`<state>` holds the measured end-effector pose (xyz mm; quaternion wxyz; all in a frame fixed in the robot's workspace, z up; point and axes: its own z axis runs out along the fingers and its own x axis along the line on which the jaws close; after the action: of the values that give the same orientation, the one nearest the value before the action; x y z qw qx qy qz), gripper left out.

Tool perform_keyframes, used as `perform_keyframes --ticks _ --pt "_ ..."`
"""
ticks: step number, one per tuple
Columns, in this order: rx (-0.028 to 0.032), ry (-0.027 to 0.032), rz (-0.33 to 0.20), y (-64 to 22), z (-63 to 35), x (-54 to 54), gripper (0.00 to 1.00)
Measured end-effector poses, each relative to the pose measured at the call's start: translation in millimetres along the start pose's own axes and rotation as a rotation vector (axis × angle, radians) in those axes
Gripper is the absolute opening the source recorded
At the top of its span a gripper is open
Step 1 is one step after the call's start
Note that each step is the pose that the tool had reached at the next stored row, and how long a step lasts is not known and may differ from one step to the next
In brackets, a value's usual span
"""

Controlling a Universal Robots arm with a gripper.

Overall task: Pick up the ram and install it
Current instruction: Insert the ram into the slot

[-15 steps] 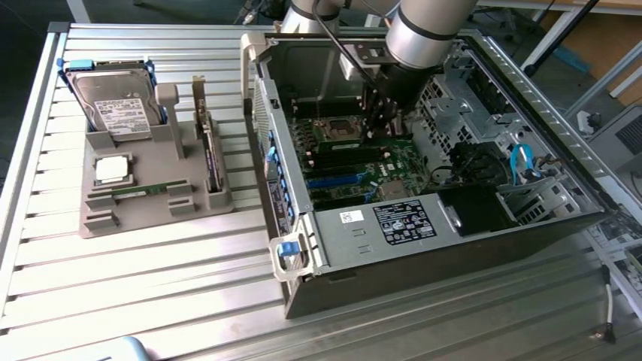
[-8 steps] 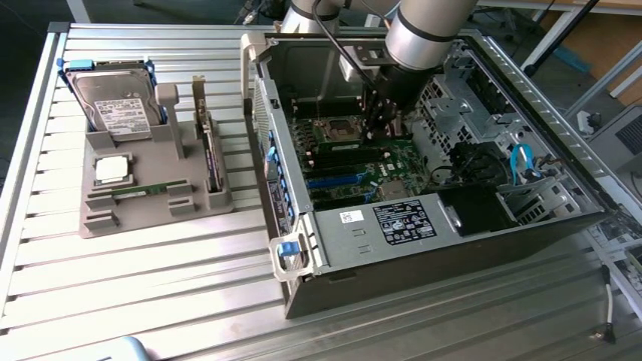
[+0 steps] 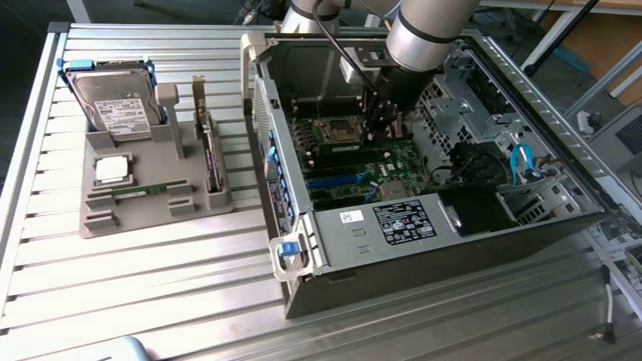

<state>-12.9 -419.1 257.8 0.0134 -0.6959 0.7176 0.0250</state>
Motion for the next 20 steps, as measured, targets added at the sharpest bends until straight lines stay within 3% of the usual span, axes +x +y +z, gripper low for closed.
perform_keyframes --ticks 20 --pt "-0.0013 0.0005 -0.024 -0.9 0.1 0.0 0.12"
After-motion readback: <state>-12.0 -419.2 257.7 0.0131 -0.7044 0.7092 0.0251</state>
